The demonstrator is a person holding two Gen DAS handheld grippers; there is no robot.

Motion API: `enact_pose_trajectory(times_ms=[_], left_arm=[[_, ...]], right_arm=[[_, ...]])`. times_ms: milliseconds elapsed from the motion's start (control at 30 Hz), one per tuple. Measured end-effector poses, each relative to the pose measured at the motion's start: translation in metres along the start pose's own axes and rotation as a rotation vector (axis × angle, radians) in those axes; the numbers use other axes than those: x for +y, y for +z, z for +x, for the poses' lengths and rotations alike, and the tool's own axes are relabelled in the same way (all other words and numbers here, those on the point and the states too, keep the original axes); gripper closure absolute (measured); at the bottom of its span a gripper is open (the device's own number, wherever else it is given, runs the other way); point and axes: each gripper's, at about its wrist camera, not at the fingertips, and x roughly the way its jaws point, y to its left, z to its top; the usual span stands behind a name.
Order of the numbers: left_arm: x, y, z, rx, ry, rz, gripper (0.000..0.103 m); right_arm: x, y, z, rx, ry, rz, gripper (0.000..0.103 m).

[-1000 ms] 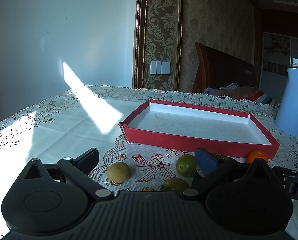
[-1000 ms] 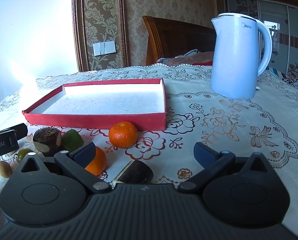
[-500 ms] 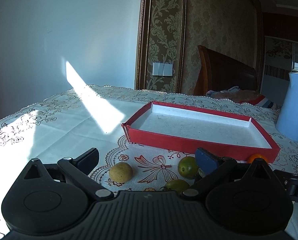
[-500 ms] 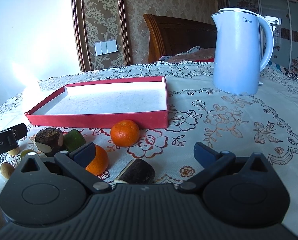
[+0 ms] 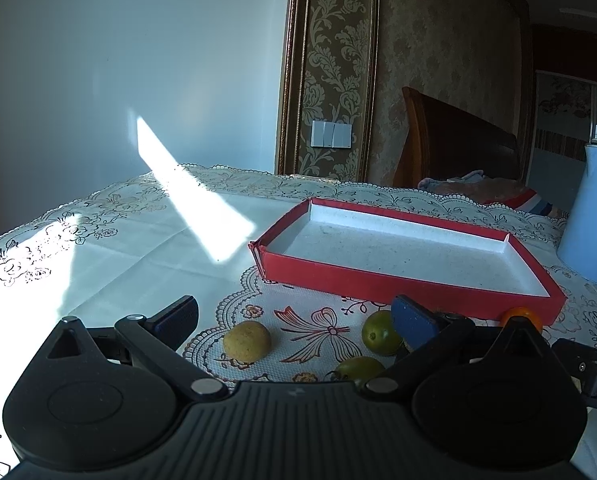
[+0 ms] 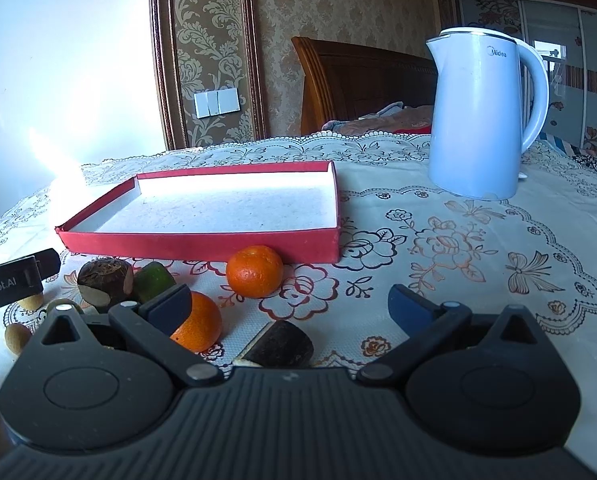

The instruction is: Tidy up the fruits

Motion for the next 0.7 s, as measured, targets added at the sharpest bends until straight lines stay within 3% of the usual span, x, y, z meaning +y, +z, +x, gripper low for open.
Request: enact_pose_trajectory(times_ms=[700], left_arm=[[0.004, -0.001, 0.014, 0.088, 0.017, -0.018, 0.000]], right_arm=[[0.007, -0.001, -0.001, -0.006, -0.005, -0.042, 0.000]])
